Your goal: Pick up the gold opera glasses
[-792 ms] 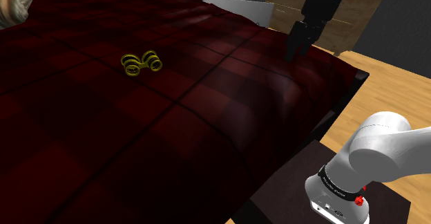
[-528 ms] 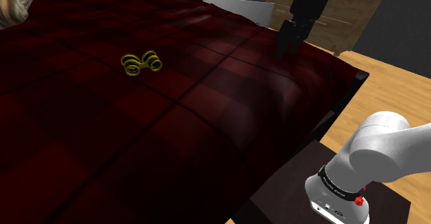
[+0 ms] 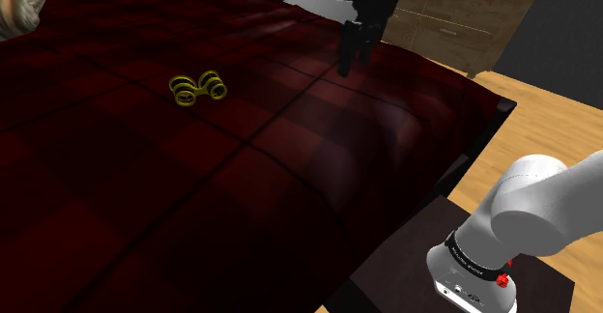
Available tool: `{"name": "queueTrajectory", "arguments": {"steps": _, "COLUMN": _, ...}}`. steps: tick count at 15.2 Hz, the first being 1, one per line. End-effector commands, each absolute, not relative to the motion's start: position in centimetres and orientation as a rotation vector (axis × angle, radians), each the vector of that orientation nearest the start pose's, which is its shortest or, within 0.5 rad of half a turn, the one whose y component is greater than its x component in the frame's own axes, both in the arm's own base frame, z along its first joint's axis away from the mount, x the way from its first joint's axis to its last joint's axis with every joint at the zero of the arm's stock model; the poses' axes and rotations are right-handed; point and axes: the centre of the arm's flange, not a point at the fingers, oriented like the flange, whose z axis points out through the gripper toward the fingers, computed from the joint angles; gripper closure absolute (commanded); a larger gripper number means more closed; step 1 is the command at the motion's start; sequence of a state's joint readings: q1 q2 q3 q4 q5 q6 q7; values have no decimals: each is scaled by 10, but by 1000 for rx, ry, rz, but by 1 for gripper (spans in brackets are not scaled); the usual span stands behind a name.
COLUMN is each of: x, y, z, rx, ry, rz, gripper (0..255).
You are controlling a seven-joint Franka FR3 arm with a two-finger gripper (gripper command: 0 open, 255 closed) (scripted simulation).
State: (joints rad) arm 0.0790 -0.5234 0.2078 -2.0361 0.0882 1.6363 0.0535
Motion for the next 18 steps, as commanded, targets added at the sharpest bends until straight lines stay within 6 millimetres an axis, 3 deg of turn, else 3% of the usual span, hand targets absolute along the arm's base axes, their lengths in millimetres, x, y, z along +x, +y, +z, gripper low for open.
{"name": "queueTrajectory", "arguments": {"steps": 1, "x": 391, "y": 163, "z": 651, "rx": -3119, "ry": -400, "rz": -199, "gripper": 0}}
{"name": "queueTrajectory", "arguments": {"steps": 10, "x": 451, "y": 264, "z": 655, "rx": -3115, "ry": -706, "rz": -276, "gripper": 0}}
{"name": "queueTrajectory", "arguments": {"steps": 18, "x": 489, "y": 362, "z": 655, "rx": -3084, "ry": -981, "rz": -345, "gripper": 0}}
